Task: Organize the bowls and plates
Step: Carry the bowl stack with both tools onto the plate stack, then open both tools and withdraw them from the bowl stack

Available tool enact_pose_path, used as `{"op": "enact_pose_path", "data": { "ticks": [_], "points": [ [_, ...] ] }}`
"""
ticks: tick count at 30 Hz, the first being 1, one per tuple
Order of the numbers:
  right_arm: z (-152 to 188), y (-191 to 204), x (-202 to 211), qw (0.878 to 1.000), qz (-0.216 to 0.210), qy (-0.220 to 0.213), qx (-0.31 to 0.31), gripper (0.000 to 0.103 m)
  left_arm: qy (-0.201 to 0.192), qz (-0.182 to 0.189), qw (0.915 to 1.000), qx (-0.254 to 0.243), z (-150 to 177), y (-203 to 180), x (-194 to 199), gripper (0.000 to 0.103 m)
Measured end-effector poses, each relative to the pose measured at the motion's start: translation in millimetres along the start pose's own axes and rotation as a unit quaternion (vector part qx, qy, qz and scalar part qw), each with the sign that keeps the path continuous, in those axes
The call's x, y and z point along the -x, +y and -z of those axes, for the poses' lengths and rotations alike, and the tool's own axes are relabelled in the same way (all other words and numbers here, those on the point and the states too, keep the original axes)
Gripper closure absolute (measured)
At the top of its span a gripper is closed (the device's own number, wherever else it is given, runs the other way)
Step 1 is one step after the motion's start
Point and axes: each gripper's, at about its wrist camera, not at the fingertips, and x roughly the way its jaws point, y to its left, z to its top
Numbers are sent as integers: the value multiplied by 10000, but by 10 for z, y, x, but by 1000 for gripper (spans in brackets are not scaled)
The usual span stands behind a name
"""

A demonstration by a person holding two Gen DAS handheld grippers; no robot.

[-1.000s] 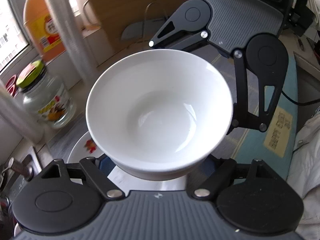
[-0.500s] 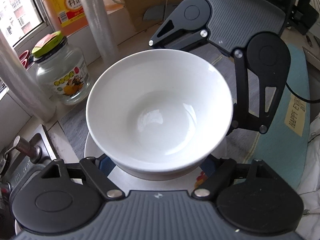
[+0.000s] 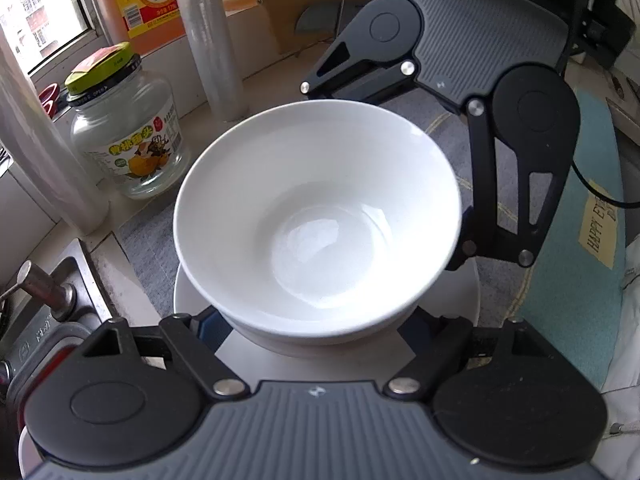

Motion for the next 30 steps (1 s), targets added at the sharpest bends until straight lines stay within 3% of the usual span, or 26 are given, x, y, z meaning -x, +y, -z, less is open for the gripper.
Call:
{"op": "enact_pose_path", "data": {
  "ticks": [6,7,9,10,15,18,24,27,30],
  "points": [
    [-15,-26,-31,10000,10,8,-69,17,-70,25,10000,6,33,17,11,17],
    [-16,-17,-29,10000,37,-2,-66,15,-92,15,10000,4,43,10,18,17],
    [-20,18,-5,9999,120,-87,-57,0,-145,-43,9999,-2,63,-10,31,14],
    [-21,35,10,9998,146,-122,-56,0,-232,-59,9997,22,81,-15,53,9],
    [24,120,82,9990,322,-92,-282,0,-641,-142,9963,546,231,22,212,5],
    [89,212,185,9975,528,-69,-468,0,-795,-386,9915,956,405,-26,347,5],
    [279,531,483,9864,1332,-32,-966,0,-1067,-1276,9679,1883,641,-411,751,1],
    [377,681,624,9730,1611,-121,-1647,0,-1401,-1658,9538,2075,662,-742,925,1],
    [482,835,738,9592,1713,-280,-2232,0,-1479,-1998,9368,2461,592,-1077,983,1]
  ]
}}
